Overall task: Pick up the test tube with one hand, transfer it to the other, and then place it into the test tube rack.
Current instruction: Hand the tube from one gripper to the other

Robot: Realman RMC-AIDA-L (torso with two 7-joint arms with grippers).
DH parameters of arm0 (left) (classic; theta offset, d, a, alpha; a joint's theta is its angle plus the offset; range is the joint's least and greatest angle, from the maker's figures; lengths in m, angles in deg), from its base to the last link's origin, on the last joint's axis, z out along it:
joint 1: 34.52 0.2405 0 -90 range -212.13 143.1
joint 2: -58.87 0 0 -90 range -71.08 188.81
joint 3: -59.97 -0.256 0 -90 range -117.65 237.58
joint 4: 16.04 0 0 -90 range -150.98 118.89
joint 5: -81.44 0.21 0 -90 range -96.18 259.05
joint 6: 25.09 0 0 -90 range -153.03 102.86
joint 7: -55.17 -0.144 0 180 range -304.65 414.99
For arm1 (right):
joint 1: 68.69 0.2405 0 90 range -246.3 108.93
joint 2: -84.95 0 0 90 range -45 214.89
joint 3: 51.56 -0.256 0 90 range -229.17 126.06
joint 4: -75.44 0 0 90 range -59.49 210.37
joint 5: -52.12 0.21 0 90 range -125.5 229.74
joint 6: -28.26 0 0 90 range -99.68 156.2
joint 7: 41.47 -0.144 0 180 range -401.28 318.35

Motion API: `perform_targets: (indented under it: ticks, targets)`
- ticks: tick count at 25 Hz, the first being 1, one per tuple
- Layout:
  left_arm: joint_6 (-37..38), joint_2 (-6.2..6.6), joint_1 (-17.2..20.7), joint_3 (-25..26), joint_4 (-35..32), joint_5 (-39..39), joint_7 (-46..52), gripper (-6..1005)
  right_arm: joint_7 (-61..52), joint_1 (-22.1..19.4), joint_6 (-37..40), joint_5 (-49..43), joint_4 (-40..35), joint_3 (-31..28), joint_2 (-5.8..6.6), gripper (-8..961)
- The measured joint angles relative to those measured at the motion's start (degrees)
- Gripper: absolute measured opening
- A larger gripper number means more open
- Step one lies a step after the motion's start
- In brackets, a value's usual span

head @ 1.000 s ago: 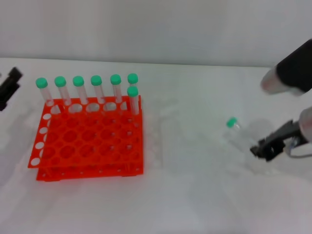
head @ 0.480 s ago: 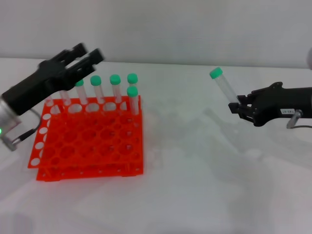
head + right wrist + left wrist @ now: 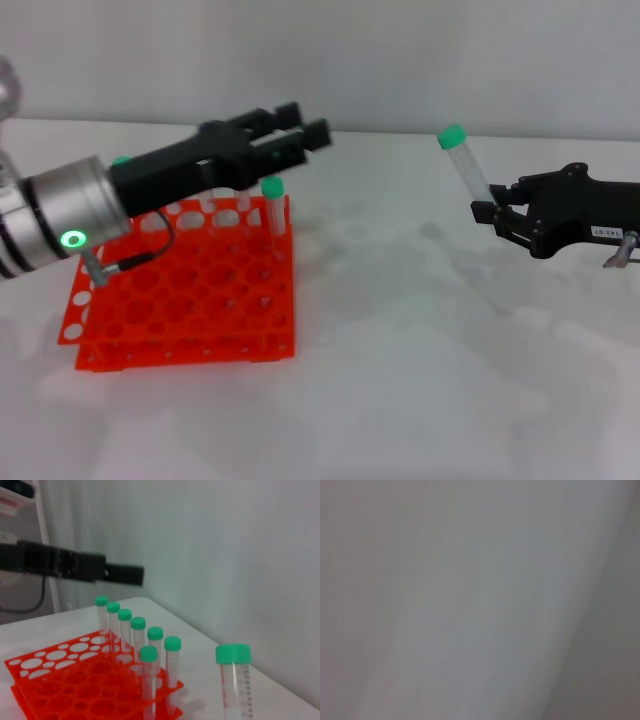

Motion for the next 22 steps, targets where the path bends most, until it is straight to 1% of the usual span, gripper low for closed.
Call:
perform_targets:
  ticks: [4,7,8,12,16,22]
  targets:
    - [-0.31,-1.06,-2.65,-0.03,-0.01,4.01,0.66,680,0.63,0.29,0.2,0.8,0.11,0.04,-0.07,184]
    - [-1.25,-2.4,-4.02,-0.06,0.18,5.54,0.58,678,0.72,0.68,0.28,1.04,-0.05,0.73,-0.17,184]
    - [-1.91,-2.83,-4.37,-0.07,0.2,5.91,0.45,677,0.72,0.79,0.26,1.25,-0.15,1.01,-0.2,184]
    - [-3.33,-3.71,-4.74,-0.09,0.09,6.43,0.15,674,0.76,1.37,0.19,2.4,-0.76,2.93,-0.17,184]
    - [-3.68,-4.25,-4.77,-0.09,0.26,6.35,-0.04,671,0.77,1.46,0.07,2.98,-1.66,4.18,-0.15,184]
    - [-4.11,-4.35,-4.68,-0.09,-0.07,6.36,-1.18,667,0.8,1.49,-0.37,3.71,-2.86,6.16,-0.06,184]
